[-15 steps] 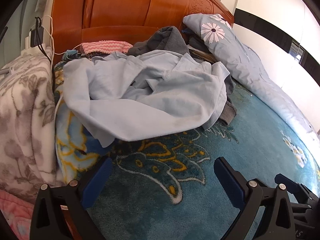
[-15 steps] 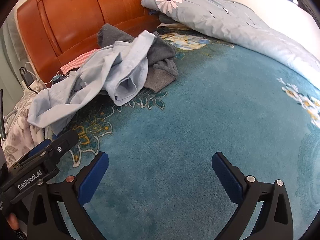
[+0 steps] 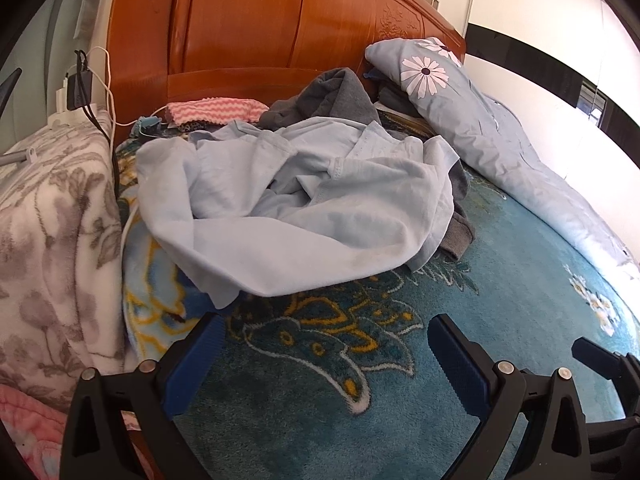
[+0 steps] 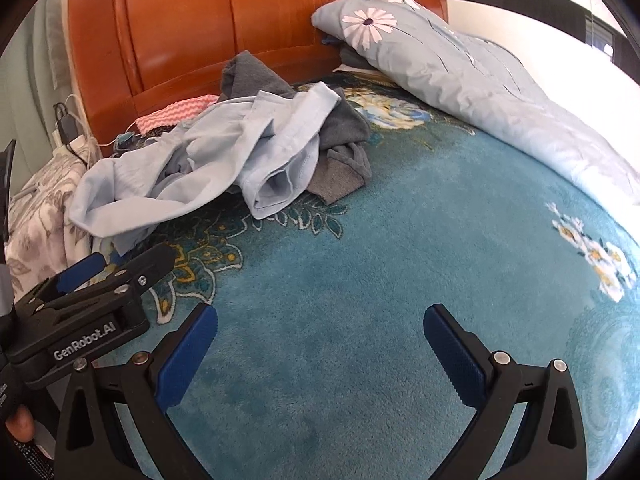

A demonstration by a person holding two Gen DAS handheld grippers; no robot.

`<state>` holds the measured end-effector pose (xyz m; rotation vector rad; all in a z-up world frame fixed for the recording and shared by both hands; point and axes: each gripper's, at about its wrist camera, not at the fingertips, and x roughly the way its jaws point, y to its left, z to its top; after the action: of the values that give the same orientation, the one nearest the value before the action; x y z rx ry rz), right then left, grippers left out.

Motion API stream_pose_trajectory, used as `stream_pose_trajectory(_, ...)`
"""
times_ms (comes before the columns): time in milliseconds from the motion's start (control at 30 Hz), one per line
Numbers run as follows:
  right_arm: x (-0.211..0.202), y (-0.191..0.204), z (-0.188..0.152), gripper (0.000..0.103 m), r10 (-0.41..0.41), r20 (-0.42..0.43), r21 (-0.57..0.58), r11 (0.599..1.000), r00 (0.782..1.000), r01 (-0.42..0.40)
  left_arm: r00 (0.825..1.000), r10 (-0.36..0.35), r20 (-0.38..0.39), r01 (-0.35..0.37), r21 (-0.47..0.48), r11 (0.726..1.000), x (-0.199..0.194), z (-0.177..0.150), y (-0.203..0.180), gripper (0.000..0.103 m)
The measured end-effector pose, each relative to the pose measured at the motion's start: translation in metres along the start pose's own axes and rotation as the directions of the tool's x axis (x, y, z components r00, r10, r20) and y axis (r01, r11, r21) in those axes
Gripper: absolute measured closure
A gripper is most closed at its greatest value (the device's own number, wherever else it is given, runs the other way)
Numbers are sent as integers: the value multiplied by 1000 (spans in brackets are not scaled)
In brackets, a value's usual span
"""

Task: Fold clothes
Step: 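Move both tools toward the pile of clothes by the headboard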

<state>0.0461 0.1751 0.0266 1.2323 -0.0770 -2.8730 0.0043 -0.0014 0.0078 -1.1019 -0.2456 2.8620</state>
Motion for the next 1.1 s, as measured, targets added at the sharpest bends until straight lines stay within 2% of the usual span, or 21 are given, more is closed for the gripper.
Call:
stream_pose_trajectory(67,-1,1,-2,0,-6,18,-37,999,1000,6,1000,-8,-3,8,-9,1000,0,0,2,0)
stream_pose_trajectory(233,-1,2,0,0,2,33,-29,1000,999,-1,1000,-17,26,18,-28,999,-4,0,4,0)
stream_pose_trajectory(633,-4,6,-1,0,-1,63,-51,999,998,4,998,23,65,-22,-16,1000,-11,3,5,0)
stream_pose_trajectory(700,-5,11,-1,0,-2,68,-76,997,998,7,997,1,83,1,-20,1000,-14,3,7,0)
stream_pose_trajectory(767,-4,17,-2,0,-1,62,-114,993,998,9,990,-101,96,103,-21,994,-19,3,7,0)
stream_pose_trajectory(867,-1,26,-2,0,9,45,-141,990,999,-3,979,-179,99,182,-22,983,-21,3,4,0)
stream_pose_trajectory(1000,2,25,-3,0,8,30,-128,992,1000,-4,990,-99,101,100,-11,995,-19,5,6,0)
stream_pose_trajectory(1100,3,21,-2,0,5,21,-109,994,1000,-3,988,-125,91,132,-68,989,-17,6,16,0)
